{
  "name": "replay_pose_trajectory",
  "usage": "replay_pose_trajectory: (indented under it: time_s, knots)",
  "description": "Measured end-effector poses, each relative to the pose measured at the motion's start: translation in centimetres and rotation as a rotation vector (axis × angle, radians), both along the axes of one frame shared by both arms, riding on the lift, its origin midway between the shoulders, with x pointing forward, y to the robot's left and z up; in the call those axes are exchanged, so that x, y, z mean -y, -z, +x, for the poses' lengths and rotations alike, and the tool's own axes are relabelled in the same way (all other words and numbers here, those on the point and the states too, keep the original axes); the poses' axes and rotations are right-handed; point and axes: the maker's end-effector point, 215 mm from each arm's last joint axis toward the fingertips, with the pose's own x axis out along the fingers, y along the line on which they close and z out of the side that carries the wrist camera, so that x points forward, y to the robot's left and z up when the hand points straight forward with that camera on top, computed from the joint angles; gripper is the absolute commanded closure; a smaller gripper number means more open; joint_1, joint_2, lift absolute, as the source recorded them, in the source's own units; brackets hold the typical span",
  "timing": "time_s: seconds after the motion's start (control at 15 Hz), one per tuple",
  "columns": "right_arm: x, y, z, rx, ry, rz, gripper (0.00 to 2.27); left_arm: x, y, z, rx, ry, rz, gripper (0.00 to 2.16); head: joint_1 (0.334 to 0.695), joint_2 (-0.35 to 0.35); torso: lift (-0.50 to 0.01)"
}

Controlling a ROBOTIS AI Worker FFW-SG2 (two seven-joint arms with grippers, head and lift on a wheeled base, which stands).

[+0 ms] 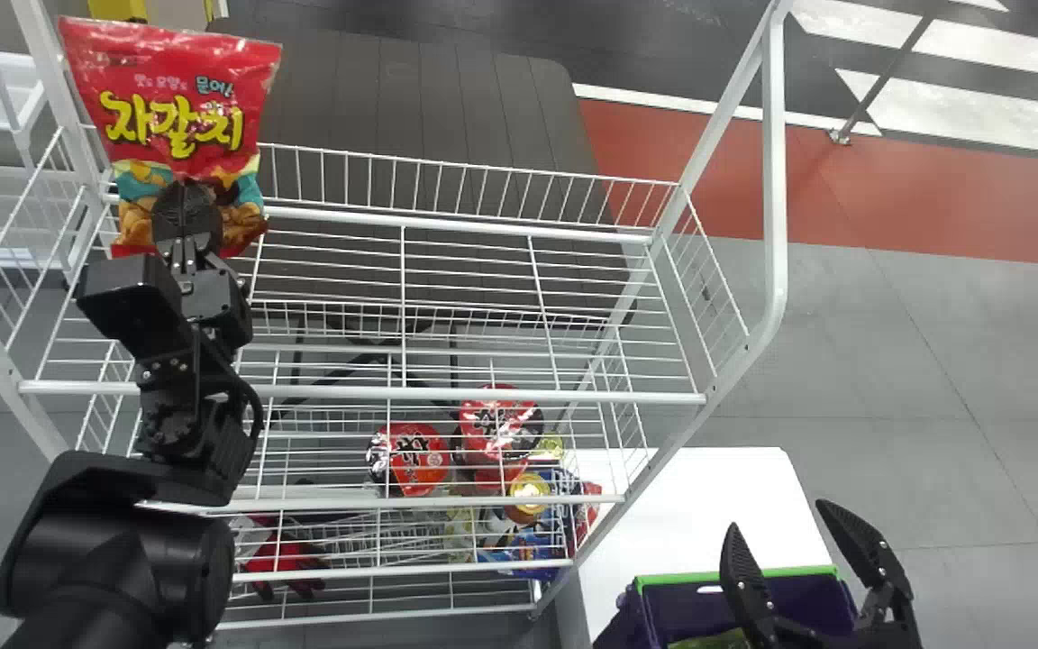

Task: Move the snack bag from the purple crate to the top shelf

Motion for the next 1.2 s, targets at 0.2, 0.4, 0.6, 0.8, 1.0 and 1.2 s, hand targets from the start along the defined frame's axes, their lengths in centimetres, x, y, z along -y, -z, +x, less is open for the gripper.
replay_pose_trajectory:
  time_s: [0.2,0.4,0.6,0.8,1.0,1.2]
  knots:
    - [-0.1,-0.2,0.0,0.007,-0.003,-0.003,0.12,-0.7,0.3,0.0,0.014,-0.006,-0.016,1.69,0.695,-0.239,0.0]
    - [-0.1,-0.3,-0.2,0.01,-0.003,-0.006,0.12,-1.1,0.3,0.1,0.038,-0.001,-0.017,1.58,0.695,-0.233,0.0]
    - [-0.1,-0.5,-0.4,0.015,-0.003,-0.012,0.12,-1.6,0.4,0.1,0.058,0.011,-0.019,1.58,0.695,-0.23,0.0]
    - [-0.1,-0.7,-0.5,0.022,-0.004,-0.017,0.12,-1.9,0.5,0.2,0.072,0.019,-0.019,1.58,0.695,-0.225,0.0]
    - [-0.2,-0.9,-0.6,0.025,-0.006,-0.02,0.12,-2.1,0.9,0.1,0.072,0.033,-0.021,1.58,0.695,-0.223,0.0]
    - [-0.2,-1.0,-0.8,0.028,-0.009,-0.023,0.12,-2.2,1.4,-0.1,0.073,0.044,-0.016,1.58,0.695,-0.222,0.0]
